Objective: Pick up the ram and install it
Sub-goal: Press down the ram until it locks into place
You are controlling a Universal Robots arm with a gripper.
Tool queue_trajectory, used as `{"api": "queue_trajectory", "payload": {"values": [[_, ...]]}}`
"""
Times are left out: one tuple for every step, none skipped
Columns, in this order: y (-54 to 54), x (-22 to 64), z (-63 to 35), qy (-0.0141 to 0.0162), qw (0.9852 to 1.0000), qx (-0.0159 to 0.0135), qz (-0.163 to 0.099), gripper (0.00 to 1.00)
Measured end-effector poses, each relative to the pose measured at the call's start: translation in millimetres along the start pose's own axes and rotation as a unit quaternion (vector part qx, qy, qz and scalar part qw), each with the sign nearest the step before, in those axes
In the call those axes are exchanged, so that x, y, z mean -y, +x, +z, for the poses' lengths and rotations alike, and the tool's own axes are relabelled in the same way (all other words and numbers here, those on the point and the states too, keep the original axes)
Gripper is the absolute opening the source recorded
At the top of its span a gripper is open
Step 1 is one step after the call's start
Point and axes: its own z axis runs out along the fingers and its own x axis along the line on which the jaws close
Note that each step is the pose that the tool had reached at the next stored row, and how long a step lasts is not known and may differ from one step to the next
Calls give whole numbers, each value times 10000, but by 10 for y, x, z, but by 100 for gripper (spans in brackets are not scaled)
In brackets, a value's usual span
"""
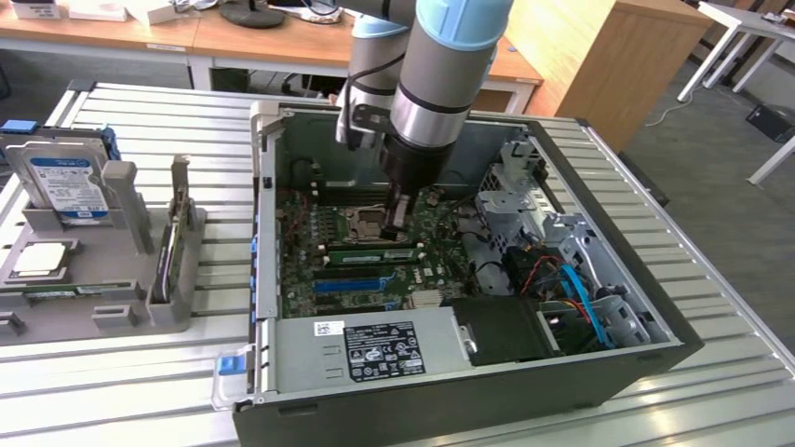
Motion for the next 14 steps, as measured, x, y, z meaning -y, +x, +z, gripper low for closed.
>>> {"api": "queue_trajectory", "payload": {"values": [[0,0,0,2,10000,2,62,11],[0,0,0,4,9999,4,127,11],[0,0,0,7,9998,6,201,11],[0,0,0,9,9996,8,269,11],[0,0,0,12,9994,11,340,11],[0,0,0,14,9991,13,414,11],[0,0,0,17,9988,16,493,11],[0,0,0,20,9984,18,573,11],[0,0,0,23,9978,21,658,11],[0,0,0,25,9973,23,739,11],[0,0,0,28,9966,26,821,11],[0,0,0,31,9959,29,903,11],[0,0,0,34,9951,31,985,11],[0,0,0,37,9943,34,1068,11]]}}
